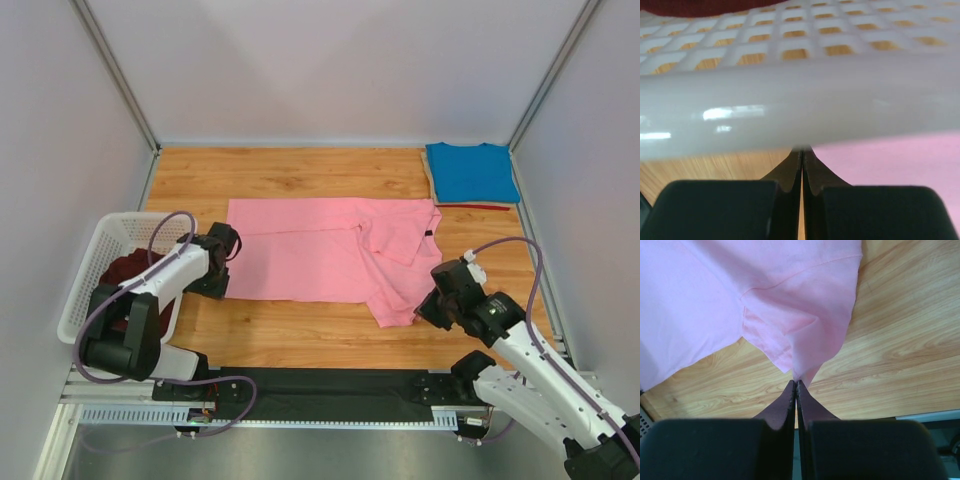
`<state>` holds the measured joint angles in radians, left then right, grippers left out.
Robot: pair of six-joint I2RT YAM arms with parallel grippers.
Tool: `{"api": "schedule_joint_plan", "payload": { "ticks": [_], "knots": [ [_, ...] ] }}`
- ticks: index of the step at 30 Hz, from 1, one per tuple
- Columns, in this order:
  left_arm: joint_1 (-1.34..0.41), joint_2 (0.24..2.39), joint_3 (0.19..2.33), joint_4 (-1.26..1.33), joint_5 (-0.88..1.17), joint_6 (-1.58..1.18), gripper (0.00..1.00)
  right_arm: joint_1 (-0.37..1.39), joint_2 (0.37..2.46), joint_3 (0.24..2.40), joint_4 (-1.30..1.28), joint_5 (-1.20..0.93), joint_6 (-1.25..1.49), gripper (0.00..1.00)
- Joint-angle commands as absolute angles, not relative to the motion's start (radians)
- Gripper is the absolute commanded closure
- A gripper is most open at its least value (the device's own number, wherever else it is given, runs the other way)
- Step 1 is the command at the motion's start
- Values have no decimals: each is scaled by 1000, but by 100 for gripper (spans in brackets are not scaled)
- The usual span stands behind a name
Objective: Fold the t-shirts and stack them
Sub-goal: Fold the tshirt
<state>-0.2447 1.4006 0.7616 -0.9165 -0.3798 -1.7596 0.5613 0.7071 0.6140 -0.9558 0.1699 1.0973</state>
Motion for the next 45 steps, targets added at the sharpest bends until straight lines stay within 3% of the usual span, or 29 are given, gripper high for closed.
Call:
{"api": "schedule_joint_plan", "payload": {
  "ticks": [1,8,14,25,36,45],
  "knots": [
    [-256,1355,857,-1025,-472,-1735,100,560,732,623,-951,132,1048,100],
    [-256,1302,900,-1081,-518,-1695,100,561,726,629,-992,112,1034,100],
    [-256,1281,942,-1085,-557,-1649,100,561,713,721,-1065,234,1022,100],
    [-256,1394,1048,-1115,-571,-1609,100,520,939,949,-1048,408,844,100],
    [-256,1604,1233,-1212,-589,-1589,100,276,1216,1078,-917,261,666,100],
    [-256,1762,1373,-1230,-609,-1572,100,181,1393,1166,-882,198,632,100]
  ]
}}
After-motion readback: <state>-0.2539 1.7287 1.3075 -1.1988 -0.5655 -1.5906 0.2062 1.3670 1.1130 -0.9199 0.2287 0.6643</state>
